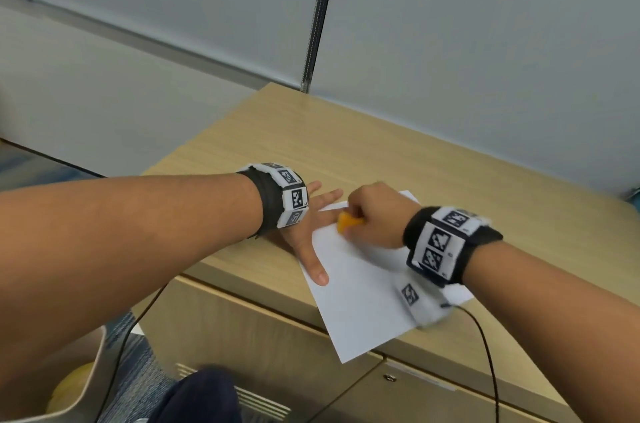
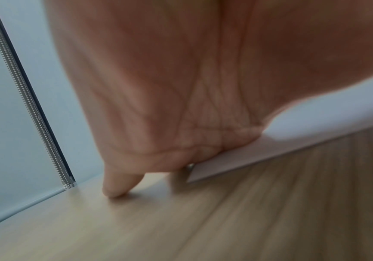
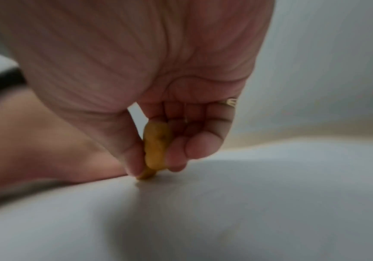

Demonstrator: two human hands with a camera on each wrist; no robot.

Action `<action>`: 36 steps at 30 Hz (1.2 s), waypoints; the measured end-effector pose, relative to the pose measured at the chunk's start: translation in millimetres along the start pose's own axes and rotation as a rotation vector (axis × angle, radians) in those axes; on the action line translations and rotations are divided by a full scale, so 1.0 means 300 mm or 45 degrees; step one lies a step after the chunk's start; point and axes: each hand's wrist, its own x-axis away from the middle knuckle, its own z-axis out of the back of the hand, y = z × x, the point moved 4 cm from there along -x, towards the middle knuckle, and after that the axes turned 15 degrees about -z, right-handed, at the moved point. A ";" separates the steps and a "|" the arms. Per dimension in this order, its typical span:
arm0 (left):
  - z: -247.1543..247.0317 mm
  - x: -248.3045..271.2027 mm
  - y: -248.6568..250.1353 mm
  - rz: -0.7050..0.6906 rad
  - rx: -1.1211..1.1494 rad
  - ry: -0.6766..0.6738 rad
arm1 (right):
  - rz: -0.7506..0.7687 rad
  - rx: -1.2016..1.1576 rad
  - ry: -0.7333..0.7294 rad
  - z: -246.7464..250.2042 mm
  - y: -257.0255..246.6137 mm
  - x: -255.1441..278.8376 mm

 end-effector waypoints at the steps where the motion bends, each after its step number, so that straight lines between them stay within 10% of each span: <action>1: 0.002 0.001 0.003 -0.002 0.005 0.008 | -0.057 0.017 0.063 0.015 0.022 -0.020; 15: 0.005 0.007 0.007 0.004 -0.034 -0.021 | 0.110 0.018 -0.213 -0.040 -0.041 0.048; 20: 0.002 -0.001 0.005 0.005 -0.013 -0.001 | -0.094 -0.040 0.031 0.012 0.031 -0.035; 24: 0.006 0.009 0.007 0.009 -0.036 -0.050 | 0.074 -0.041 -0.201 -0.049 -0.039 0.038; 36: 0.023 0.031 0.028 0.031 -0.009 -0.002 | -0.455 0.042 -0.032 0.044 0.159 0.064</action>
